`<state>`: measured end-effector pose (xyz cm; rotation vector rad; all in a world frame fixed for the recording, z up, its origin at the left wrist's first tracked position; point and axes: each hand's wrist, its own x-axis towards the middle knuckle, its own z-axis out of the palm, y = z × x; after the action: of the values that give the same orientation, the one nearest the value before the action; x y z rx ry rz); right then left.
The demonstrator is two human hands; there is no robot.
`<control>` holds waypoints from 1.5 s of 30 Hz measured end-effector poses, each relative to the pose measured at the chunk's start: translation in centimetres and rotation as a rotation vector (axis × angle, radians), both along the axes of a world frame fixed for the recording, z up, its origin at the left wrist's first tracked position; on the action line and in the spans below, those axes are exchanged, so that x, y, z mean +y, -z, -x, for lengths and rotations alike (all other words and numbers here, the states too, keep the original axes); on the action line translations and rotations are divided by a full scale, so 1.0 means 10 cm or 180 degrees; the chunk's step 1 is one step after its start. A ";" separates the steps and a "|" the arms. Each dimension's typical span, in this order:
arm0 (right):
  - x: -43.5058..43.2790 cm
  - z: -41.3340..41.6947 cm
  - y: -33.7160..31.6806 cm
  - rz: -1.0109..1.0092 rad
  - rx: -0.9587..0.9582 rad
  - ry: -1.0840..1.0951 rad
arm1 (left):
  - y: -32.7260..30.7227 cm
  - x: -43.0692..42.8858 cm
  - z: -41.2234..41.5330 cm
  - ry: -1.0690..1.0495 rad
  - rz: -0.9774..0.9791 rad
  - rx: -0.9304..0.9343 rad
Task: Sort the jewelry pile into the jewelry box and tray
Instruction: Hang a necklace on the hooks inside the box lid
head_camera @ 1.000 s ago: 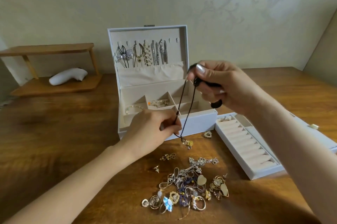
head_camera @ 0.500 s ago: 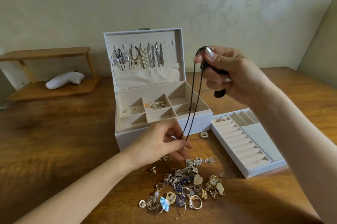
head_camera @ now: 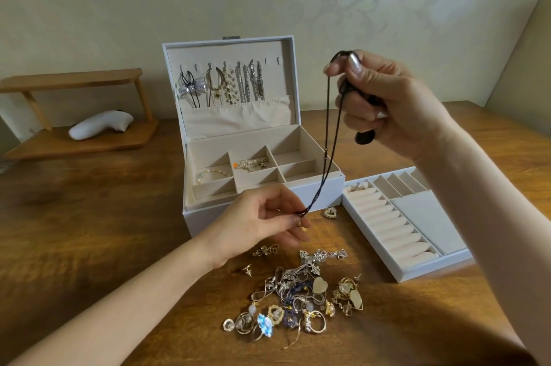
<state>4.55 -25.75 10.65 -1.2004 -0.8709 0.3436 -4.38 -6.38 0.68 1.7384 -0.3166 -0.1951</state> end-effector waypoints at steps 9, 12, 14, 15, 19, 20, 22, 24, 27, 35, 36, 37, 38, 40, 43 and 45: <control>0.09 0.05 0.06 0.0168 -0.0098 -0.0163 | -0.02 0.01 0.01 -0.0310 0.0082 -0.0061; 0.10 0.04 0.05 0.0095 -0.0025 -0.0063 | -0.03 0.02 0.01 -0.0226 0.0330 -0.0034; 0.10 0.03 0.03 0.0067 0.0002 -0.0004 | -0.03 0.02 0.01 -0.0165 0.0410 -0.0055; 0.10 0.04 0.02 0.0061 -0.0017 -0.0024 | -0.03 0.02 0.01 -0.0140 0.0451 -0.0043; 0.11 0.05 -0.04 0.0053 -0.0124 -0.0131 | -0.03 0.02 0.01 -0.0082 0.0507 0.0028; 0.11 0.05 -0.06 0.0059 -0.0168 -0.0137 | -0.04 0.02 0.02 -0.0102 0.0510 0.0037; 0.13 0.06 -0.10 0.0026 -0.0212 -0.0163 | -0.04 0.01 0.02 -0.0180 0.0522 0.0043; 0.15 0.07 -0.14 -0.0053 -0.0216 -0.0195 | -0.04 0.00 0.03 -0.0277 0.0536 0.0065; 0.18 0.09 -0.19 -0.0128 -0.0217 -0.0266 | -0.04 0.00 0.03 -0.0348 0.0489 0.0104; 0.22 0.16 -0.24 -0.0216 -0.0370 -0.0552 | -0.05 -0.01 0.03 -0.0476 0.0442 0.0005; 0.22 0.16 -0.23 -0.0210 -0.0378 -0.0588 | -0.06 0.00 0.04 -0.0503 0.0452 -0.0032; 0.23 0.16 -0.23 -0.0199 -0.0379 -0.0630 | -0.07 0.00 0.04 -0.0520 0.0469 -0.0060; 0.24 0.16 -0.23 -0.0184 -0.0372 -0.0672 | -0.07 0.01 0.04 -0.0524 0.0493 -0.0067; 0.24 0.15 -0.23 -0.0157 -0.0358 -0.0715 | -0.08 0.02 0.03 -0.0517 0.0545 -0.0040; 0.23 0.15 -0.22 -0.0146 -0.0334 -0.0683 | -0.10 0.03 0.04 -0.0476 0.0731 0.0078; 0.23 0.14 -0.22 -0.0141 -0.0324 -0.0667 | -0.12 0.05 0.04 -0.0302 0.0955 0.0243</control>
<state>3.10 -23.40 12.88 -1.0953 -1.0915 0.4328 -4.77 -5.88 1.89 1.4416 -0.1956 -0.1370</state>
